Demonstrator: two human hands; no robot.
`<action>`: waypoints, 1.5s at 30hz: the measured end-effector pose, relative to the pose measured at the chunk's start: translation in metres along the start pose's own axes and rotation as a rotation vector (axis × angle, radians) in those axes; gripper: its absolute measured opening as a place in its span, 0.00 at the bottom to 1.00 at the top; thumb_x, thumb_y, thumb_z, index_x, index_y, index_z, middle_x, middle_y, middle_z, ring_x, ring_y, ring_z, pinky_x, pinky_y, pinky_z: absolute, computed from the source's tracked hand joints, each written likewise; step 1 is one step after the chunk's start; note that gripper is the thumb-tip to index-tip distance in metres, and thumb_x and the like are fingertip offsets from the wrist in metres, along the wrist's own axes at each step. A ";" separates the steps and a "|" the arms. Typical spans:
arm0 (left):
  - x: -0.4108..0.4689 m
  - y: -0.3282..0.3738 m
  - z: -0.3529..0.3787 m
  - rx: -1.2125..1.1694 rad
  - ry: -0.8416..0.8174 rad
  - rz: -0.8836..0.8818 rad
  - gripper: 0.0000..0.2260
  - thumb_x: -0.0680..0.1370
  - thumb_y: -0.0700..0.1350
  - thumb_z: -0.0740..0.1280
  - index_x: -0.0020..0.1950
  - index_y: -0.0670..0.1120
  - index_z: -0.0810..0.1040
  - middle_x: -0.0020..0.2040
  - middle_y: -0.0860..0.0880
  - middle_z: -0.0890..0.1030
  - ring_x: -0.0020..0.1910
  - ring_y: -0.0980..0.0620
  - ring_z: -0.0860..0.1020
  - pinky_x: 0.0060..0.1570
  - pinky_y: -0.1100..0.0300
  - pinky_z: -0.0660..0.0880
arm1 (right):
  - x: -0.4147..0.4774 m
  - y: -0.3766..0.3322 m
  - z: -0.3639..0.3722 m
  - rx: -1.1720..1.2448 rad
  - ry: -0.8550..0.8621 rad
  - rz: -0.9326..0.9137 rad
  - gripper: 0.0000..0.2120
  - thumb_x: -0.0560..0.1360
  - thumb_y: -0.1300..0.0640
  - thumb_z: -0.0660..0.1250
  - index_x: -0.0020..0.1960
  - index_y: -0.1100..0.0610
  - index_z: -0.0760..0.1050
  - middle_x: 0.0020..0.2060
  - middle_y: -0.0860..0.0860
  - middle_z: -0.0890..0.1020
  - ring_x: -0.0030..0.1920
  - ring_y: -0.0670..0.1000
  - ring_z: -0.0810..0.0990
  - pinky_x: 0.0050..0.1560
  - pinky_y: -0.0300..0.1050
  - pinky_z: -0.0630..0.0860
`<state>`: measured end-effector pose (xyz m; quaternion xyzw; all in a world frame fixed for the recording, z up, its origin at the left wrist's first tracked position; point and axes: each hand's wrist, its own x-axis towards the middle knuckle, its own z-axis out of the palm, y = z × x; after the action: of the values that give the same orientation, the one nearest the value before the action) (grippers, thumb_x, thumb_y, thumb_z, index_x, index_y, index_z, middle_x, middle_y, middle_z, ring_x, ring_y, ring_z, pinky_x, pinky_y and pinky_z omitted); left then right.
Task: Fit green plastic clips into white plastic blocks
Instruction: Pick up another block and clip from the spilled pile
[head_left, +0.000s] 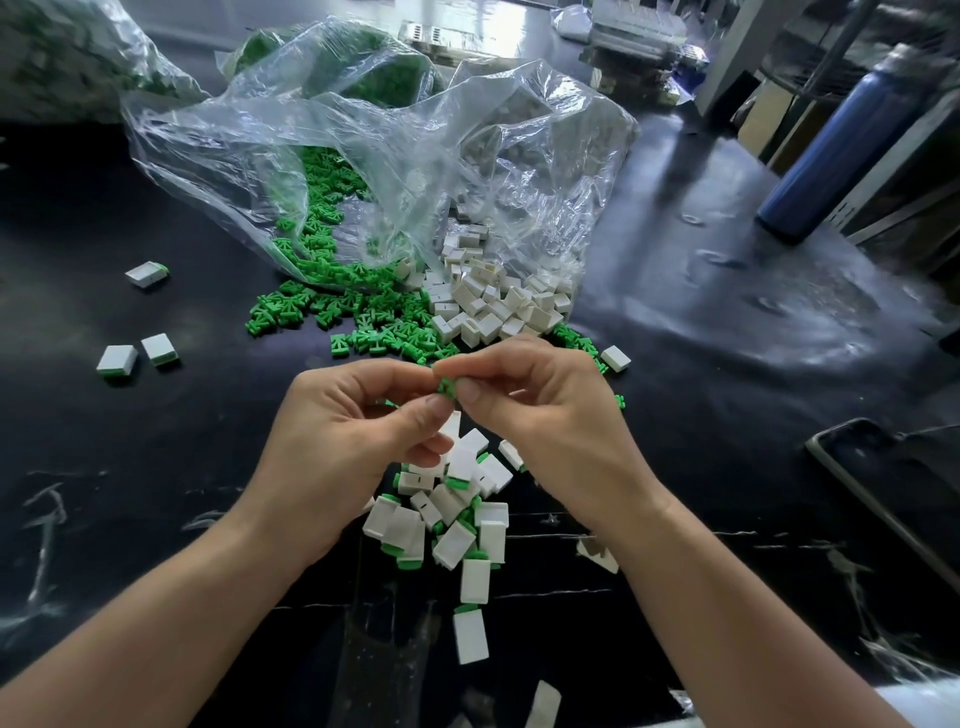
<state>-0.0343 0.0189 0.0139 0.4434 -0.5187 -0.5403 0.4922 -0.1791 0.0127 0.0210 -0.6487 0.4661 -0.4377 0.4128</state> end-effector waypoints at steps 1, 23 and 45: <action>-0.001 0.000 0.000 0.020 -0.005 0.009 0.07 0.63 0.42 0.70 0.39 0.44 0.82 0.31 0.44 0.82 0.27 0.51 0.80 0.29 0.63 0.77 | 0.000 -0.001 -0.001 0.051 -0.010 0.018 0.07 0.72 0.64 0.69 0.43 0.53 0.82 0.38 0.49 0.82 0.39 0.46 0.81 0.42 0.40 0.78; -0.004 -0.004 0.009 -0.125 0.064 -0.012 0.04 0.61 0.41 0.70 0.33 0.47 0.83 0.29 0.44 0.82 0.27 0.51 0.80 0.28 0.64 0.77 | -0.005 0.005 0.017 -0.008 0.219 -0.026 0.11 0.72 0.61 0.69 0.37 0.46 0.75 0.33 0.47 0.80 0.36 0.47 0.80 0.41 0.47 0.80; -0.003 -0.008 0.000 0.051 0.040 0.279 0.10 0.63 0.47 0.72 0.43 0.51 0.83 0.39 0.50 0.78 0.33 0.52 0.76 0.34 0.64 0.76 | -0.003 -0.011 0.006 0.289 -0.336 0.365 0.26 0.67 0.36 0.53 0.37 0.58 0.75 0.31 0.50 0.79 0.28 0.45 0.74 0.29 0.35 0.71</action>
<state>-0.0349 0.0212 0.0055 0.3900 -0.5793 -0.4443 0.5612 -0.1708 0.0189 0.0294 -0.5517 0.4330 -0.3045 0.6445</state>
